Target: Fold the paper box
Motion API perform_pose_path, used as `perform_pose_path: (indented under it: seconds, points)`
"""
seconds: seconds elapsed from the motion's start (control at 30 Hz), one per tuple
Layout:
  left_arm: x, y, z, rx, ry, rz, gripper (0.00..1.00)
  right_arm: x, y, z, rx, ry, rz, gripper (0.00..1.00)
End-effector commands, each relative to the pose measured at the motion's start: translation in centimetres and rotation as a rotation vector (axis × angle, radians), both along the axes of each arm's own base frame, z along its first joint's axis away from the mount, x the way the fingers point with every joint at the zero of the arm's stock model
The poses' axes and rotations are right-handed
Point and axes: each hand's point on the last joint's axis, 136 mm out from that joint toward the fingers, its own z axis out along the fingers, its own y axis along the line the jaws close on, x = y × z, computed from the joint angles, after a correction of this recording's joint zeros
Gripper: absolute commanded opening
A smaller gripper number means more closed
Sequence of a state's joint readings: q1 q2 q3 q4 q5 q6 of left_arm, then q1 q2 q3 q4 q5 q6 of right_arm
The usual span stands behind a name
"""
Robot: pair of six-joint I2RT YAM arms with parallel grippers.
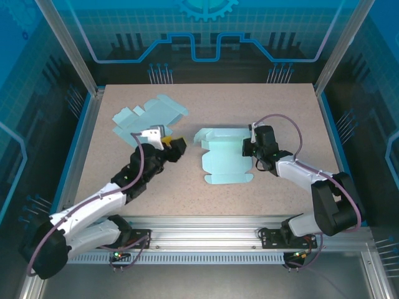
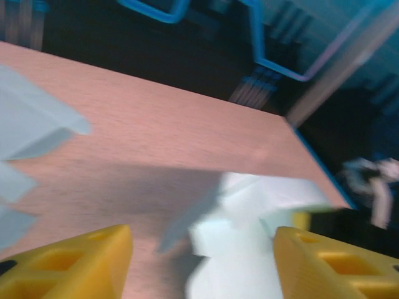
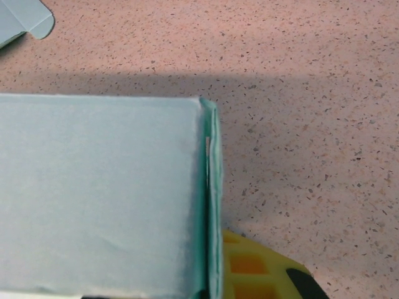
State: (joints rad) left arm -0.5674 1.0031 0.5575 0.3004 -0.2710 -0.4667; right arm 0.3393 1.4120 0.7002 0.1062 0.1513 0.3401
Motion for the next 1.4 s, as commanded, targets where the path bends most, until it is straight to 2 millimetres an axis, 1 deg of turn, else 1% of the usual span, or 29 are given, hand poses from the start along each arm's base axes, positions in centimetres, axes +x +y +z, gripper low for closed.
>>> perform_pose_path:
  seconds: [0.0, 0.1, 0.17, 0.23, 0.4, 0.5, 0.57, 0.67, 0.8, 0.97, 1.17, 1.27, 1.37]
  points:
    - [2.1, 3.8, -1.4, 0.083, 0.071, 0.138, 0.57, 0.3, 0.6, 0.6, 0.030, -0.022, 0.013, 0.00]
    - [4.4, 4.0, -1.9, 0.136, 0.091, 0.141, 0.56, 0.3, 0.6, 0.6, 0.030, -0.021, 0.016, 0.00]
    - [5.8, 3.4, -2.4, 0.169, 0.094, 0.120, 0.55, 0.3, 0.7, 0.6, 0.030, -0.022, 0.019, 0.00]
    - [7.1, 2.5, -3.2, 0.187, 0.102, 0.094, 0.55, 0.2, 0.7, 0.6, 0.031, -0.021, 0.021, 0.00]
    - [10.1, -0.6, -5.8, 0.191, 0.129, -0.008, 0.51, 0.2, 0.7, 0.7, 0.031, -0.022, 0.022, 0.00]
    - [11.1, -2.2, -7.7, 0.177, 0.164, -0.064, 0.46, 0.2, 0.7, 0.7, 0.029, -0.023, 0.019, 0.00]
    - [11.4, -3.0, -8.6, 0.163, 0.179, -0.097, 0.44, 0.2, 0.6, 0.7, 0.029, -0.023, 0.019, 0.00]
    - [11.2, -4.4, -9.5, 0.153, 0.192, -0.138, 0.42, 0.2, 0.6, 0.6, 0.029, -0.022, 0.019, 0.00]
    - [9.8, -6.2, -10.7, 0.173, 0.208, -0.185, 0.40, 0.3, 0.6, 0.6, 0.026, -0.020, 0.016, 0.00]
    - [8.1, -7.1, -11.7, 0.110, 0.217, -0.207, 0.39, 0.3, 0.6, 0.5, 0.026, -0.018, 0.018, 0.00]
    - [6.7, -8.5, -11.2, 0.092, 0.210, -0.250, 0.39, 0.3, 0.7, 0.6, 0.027, -0.018, 0.019, 0.00]
    - [6.3, -9.2, -10.7, 0.036, 0.207, -0.272, 0.38, 0.3, 0.8, 0.5, 0.028, -0.014, 0.022, 0.00]
    - [5.8, -9.7, -10.2, -0.042, 0.199, -0.296, 0.36, 0.3, 0.8, 0.4, 0.030, -0.010, 0.023, 0.00]
